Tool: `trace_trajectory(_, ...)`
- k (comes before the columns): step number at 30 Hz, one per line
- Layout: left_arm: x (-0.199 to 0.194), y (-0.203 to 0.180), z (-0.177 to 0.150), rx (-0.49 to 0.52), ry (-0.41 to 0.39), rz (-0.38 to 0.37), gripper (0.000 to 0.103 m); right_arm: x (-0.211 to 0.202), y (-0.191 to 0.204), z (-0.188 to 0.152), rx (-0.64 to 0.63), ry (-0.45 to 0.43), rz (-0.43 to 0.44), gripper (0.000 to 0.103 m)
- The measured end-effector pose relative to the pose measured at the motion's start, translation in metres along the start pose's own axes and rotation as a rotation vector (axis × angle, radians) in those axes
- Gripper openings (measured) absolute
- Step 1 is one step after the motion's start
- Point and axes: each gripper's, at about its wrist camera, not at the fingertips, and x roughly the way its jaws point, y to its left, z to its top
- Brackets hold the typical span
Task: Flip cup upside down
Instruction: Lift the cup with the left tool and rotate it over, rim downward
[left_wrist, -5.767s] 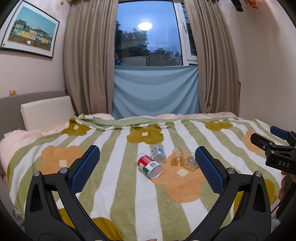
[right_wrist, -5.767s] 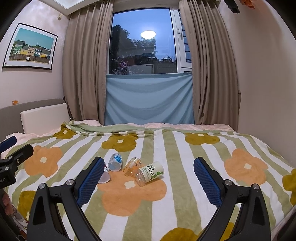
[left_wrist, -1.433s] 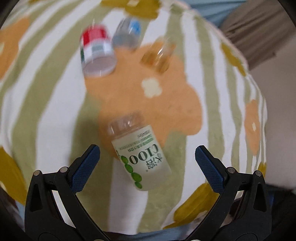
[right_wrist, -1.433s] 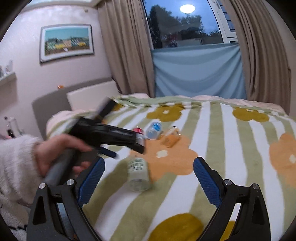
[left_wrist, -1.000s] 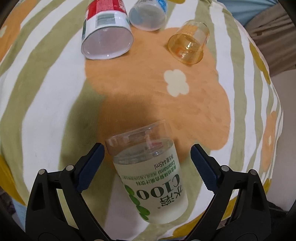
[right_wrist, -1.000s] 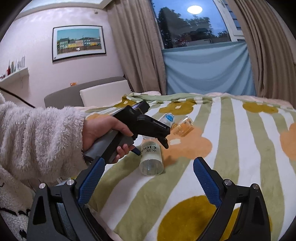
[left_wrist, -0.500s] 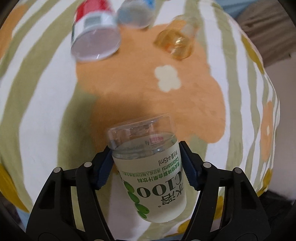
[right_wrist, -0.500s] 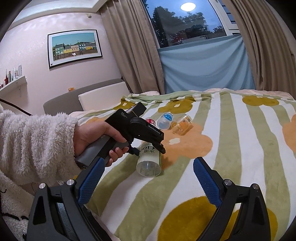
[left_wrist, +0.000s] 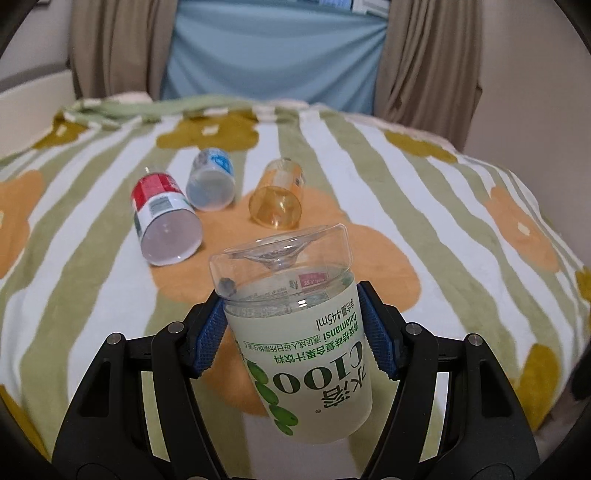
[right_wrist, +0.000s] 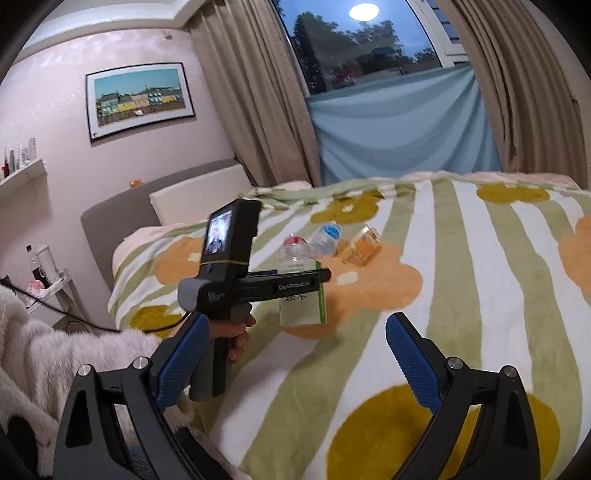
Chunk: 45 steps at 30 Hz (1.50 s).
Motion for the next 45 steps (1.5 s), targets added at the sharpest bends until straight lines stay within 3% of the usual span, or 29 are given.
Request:
trace_trajectory(4,-0.008,-0.008,-0.008,0.073,-0.069,0.009,0.064,0.0,-0.001,-0.009,0.034,0.015,-0.003,0.096)
trace_trajectory(12,-0.01,-0.023,-0.012,0.178,-0.106,0.032,0.065,0.003,-0.002,-0.009,0.055,0.019,-0.009,0.096)
trace_trajectory(20,-0.005,-0.026,-0.008,0.225,0.078,0.03,0.064,0.002,0.004,-0.007,0.049,0.023,-0.011,0.096)
trace_trajectory(31,-0.024,-0.022,-0.016,0.182,0.229,-0.027,0.062,0.005,0.012,-0.005,0.037,0.036,0.003,0.096)
trace_trajectory(38,-0.025,-0.028,-0.023,0.186,0.242,-0.017,0.063,0.005,0.02,-0.002,0.022,0.039,0.012,0.096)
trace_trajectory(40,-0.025,-0.029,-0.023,0.198,0.237,-0.002,0.072,0.004,0.021,-0.002,0.021,0.037,0.01,0.096)
trace_trajectory(42,-0.026,-0.029,-0.023,0.208,0.228,0.021,0.103,0.004,0.02,-0.002,0.024,0.038,0.01,0.096)
trace_trajectory(45,-0.032,-0.028,-0.022,0.212,0.202,0.017,0.103,0.005,0.021,-0.002,0.027,0.041,0.006,0.096)
